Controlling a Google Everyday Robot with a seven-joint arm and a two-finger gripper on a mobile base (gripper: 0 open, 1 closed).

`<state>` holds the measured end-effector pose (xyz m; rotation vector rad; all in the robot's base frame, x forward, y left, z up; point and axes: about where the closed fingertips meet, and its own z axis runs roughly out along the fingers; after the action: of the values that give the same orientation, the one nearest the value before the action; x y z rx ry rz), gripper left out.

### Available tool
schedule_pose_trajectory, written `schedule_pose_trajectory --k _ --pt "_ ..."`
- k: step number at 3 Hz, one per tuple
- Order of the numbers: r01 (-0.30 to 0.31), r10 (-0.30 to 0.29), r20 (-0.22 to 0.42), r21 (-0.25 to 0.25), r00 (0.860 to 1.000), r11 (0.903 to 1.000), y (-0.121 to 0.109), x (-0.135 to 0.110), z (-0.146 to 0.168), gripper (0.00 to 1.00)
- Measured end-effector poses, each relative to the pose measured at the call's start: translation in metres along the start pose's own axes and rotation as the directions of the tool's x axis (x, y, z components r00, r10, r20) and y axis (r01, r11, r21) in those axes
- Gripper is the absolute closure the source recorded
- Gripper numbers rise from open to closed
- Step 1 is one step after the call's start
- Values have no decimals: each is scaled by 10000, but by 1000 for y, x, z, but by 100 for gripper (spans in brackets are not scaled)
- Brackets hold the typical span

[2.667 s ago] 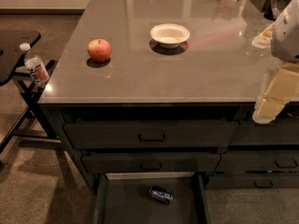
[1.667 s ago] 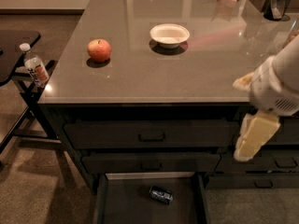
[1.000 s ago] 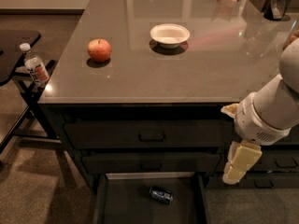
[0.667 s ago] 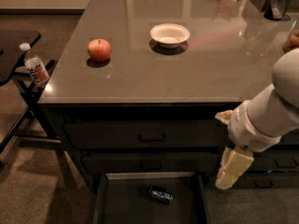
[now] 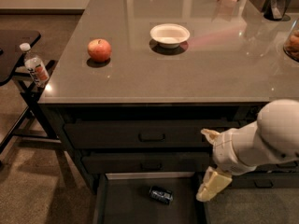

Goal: Pick pepsi can from bottom drawer and place on counter

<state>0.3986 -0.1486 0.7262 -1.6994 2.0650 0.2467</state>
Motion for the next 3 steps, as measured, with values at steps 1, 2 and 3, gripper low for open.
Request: schedule_pose_trajectory --k 1,2,3 --pt "11 -15 54 737 10000 9973 1 7 35 0" --pt "-426 461 -191 1519 9988 9875 -16 24 71 0" --pt "-417 451 -192 1507 9988 9877 -16 24 71 0"
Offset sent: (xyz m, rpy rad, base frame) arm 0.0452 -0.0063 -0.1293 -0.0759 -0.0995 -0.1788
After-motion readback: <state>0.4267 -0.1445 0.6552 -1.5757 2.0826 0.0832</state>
